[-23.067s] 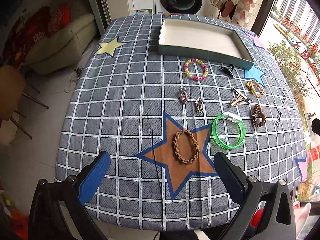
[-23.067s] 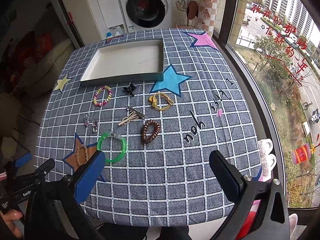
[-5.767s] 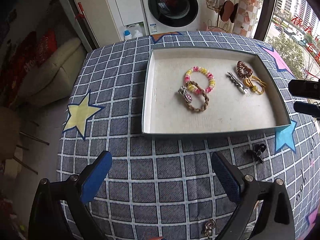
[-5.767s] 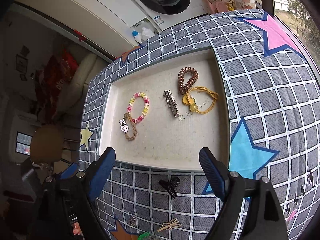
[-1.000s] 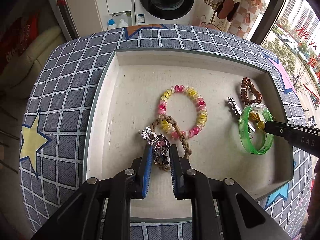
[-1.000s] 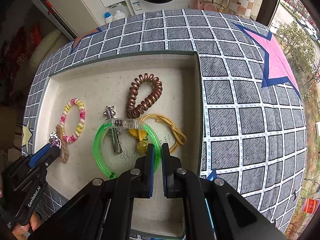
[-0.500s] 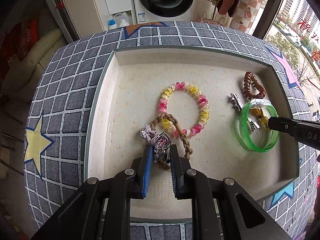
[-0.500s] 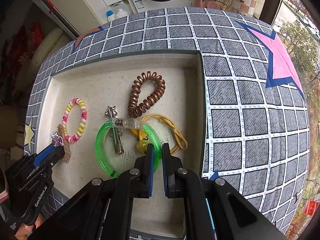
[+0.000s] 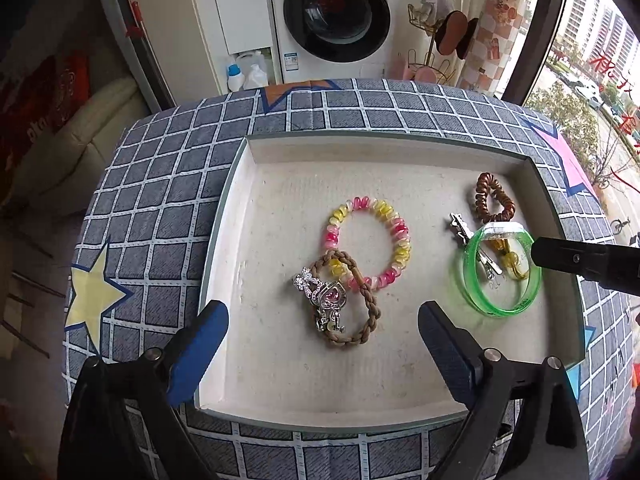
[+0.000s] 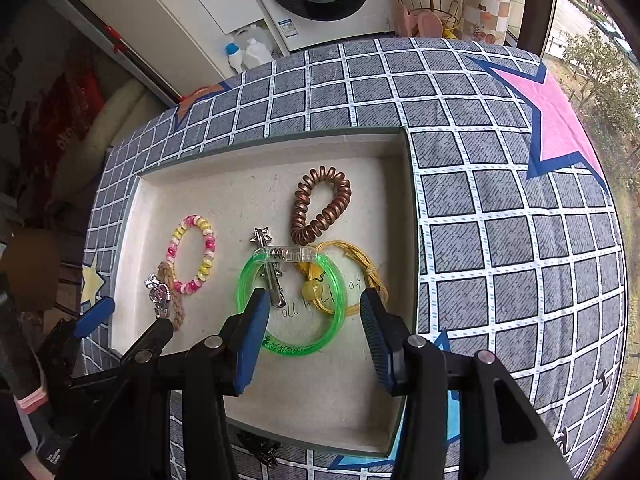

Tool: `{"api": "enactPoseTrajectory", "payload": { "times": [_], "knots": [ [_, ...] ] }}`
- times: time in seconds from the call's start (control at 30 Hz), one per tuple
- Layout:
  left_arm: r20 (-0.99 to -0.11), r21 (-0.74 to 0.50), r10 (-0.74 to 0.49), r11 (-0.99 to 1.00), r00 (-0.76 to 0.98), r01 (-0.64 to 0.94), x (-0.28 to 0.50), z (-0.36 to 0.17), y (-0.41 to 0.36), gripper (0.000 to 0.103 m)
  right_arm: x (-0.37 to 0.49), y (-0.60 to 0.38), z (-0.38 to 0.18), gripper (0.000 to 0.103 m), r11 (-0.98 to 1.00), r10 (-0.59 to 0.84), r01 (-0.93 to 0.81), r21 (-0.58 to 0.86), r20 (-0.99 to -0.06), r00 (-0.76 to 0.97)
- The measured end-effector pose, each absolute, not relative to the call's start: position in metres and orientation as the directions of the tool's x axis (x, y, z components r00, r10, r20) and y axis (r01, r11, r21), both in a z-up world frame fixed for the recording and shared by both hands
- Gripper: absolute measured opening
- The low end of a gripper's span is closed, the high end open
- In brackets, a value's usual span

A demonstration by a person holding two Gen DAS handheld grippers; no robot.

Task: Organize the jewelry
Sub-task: 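Open both tools to drop the pendant and bangle into the tray, then move the left tool to the wooden hair clip while the right tool approaches the black claw clip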

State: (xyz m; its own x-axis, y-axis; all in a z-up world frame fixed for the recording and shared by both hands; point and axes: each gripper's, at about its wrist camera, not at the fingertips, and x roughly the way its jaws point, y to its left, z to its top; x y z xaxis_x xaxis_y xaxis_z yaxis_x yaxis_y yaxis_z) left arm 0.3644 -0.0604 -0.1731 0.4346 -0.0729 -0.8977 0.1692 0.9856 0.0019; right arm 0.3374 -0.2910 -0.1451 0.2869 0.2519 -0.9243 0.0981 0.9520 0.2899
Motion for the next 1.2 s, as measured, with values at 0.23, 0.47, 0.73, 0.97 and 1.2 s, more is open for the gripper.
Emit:
{"api": "enactPoseTrajectory", "payload": {
  "times": [0.23,0.47,0.73,0.97,1.2],
  "knots": [
    [-0.9,0.021,-0.057,0.985,0.432,0.173,0.359,-0.165,-0.057,0.103,0.327,-0.285,-0.133,0.052,0.941,0.282,0.095,0.324,-0.91,0.303],
    [-0.906,0.01,-0.057,0.987,0.419,0.157,0.343,-0.162,-0.05,0.103,0.301,-0.288,-0.122,0.071,0.914,0.328,0.127,0.386,-0.886,0.328],
    [-0.92,-0.011,-0.08,0.984,0.384,0.178,0.314,-0.163,-0.047,0.103,0.266,-0.289,-0.119,0.081,0.89,0.372,0.146,0.432,-0.873,0.315],
    [-0.935,-0.032,-0.093,0.983,0.343,0.178,0.281,-0.169,-0.042,0.103,0.228,-0.29,-0.122,0.086,0.883,0.386,0.158,0.443,-0.875,0.293],
    [-0.952,-0.025,-0.088,0.977,0.292,0.212,0.241,-0.183,-0.043,0.103,0.194,-0.298,-0.132,0.091,0.875,0.379,0.201,0.44,-0.882,0.28]
  ]
}}
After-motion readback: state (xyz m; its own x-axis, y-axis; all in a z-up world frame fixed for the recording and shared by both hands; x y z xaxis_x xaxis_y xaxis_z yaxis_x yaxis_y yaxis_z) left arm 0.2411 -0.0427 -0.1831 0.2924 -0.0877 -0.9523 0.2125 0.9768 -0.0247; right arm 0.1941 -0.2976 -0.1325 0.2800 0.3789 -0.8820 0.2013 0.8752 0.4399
